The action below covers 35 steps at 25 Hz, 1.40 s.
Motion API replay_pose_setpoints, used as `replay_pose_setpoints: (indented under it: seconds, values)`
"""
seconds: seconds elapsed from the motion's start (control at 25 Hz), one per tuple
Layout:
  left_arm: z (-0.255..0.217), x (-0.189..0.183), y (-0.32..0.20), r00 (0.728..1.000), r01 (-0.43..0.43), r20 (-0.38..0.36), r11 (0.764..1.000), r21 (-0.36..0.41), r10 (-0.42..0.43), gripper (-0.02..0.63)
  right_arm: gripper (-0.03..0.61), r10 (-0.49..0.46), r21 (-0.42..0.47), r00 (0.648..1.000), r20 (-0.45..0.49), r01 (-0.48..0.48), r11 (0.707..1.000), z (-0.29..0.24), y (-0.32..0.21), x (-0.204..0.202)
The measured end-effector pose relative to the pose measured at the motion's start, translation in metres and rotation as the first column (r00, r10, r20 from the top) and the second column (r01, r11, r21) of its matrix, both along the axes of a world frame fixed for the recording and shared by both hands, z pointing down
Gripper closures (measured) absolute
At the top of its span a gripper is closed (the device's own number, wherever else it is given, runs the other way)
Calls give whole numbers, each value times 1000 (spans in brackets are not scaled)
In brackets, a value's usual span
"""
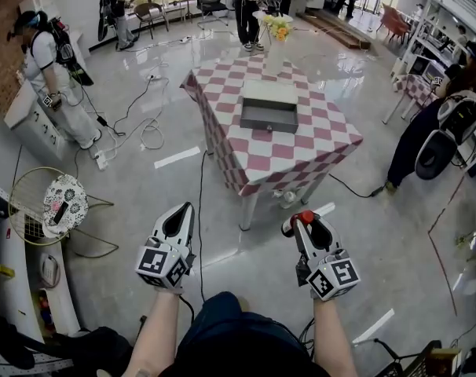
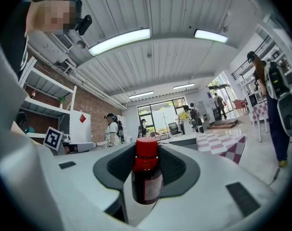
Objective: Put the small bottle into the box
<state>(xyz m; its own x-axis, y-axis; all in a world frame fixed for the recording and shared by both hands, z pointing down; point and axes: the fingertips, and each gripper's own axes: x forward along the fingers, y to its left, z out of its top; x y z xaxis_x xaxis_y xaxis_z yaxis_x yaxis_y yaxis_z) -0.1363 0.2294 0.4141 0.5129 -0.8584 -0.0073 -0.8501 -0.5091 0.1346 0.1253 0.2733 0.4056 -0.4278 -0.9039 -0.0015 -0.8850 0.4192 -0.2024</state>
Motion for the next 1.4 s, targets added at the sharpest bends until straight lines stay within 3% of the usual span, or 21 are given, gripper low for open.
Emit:
replay_pose_setpoints:
  seconds: [0.6, 1.4]
  values:
    - [16, -3, -69, 999, 44, 27, 998, -51, -43, 614, 436, -31, -38, 999, 18, 32, 999, 12, -81, 5]
    - [11, 22, -230, 998, -65, 22, 997, -41, 66, 614, 436, 43, -42, 998, 34, -42, 998, 12, -217, 15]
